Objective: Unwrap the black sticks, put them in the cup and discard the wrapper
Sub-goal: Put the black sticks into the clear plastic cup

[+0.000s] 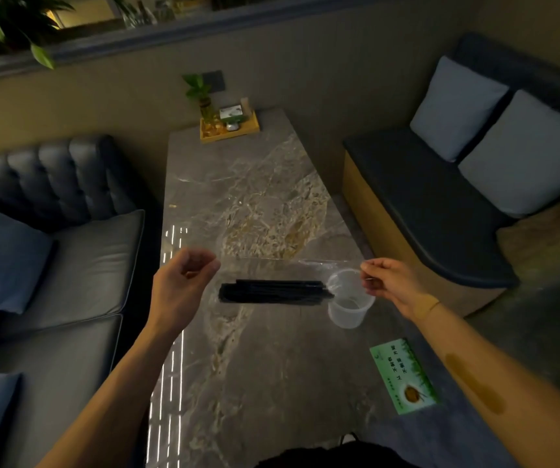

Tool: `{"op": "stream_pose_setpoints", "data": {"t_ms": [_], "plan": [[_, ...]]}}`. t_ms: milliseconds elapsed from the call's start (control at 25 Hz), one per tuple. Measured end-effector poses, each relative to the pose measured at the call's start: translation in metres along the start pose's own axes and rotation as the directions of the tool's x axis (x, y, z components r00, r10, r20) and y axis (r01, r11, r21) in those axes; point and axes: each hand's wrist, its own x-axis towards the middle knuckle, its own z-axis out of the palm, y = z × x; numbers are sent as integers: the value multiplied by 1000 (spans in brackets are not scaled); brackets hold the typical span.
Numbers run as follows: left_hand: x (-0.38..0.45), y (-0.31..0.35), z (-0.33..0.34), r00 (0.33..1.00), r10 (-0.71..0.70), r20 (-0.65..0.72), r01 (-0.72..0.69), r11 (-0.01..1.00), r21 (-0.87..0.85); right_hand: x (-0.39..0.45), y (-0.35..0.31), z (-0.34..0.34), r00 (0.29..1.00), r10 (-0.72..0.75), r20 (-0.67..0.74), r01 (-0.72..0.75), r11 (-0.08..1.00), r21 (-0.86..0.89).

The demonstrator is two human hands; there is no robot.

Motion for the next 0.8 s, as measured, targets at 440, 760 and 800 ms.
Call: {"op": "stream_pose_setpoints", "data": {"t_ms": [440,760,800], "plan": [[17,31,13,996,81,22,-81,997,-5,-5,2,-10,1000,19,11,-20,994,105],[28,54,24,990,133,50,-133,991,4,-7,5,-12,998,57,10,-58,984,169],[29,54,25,990,132,49,-132,991,7,-6,5,-12,998,59,11,-60,983,174]]}}
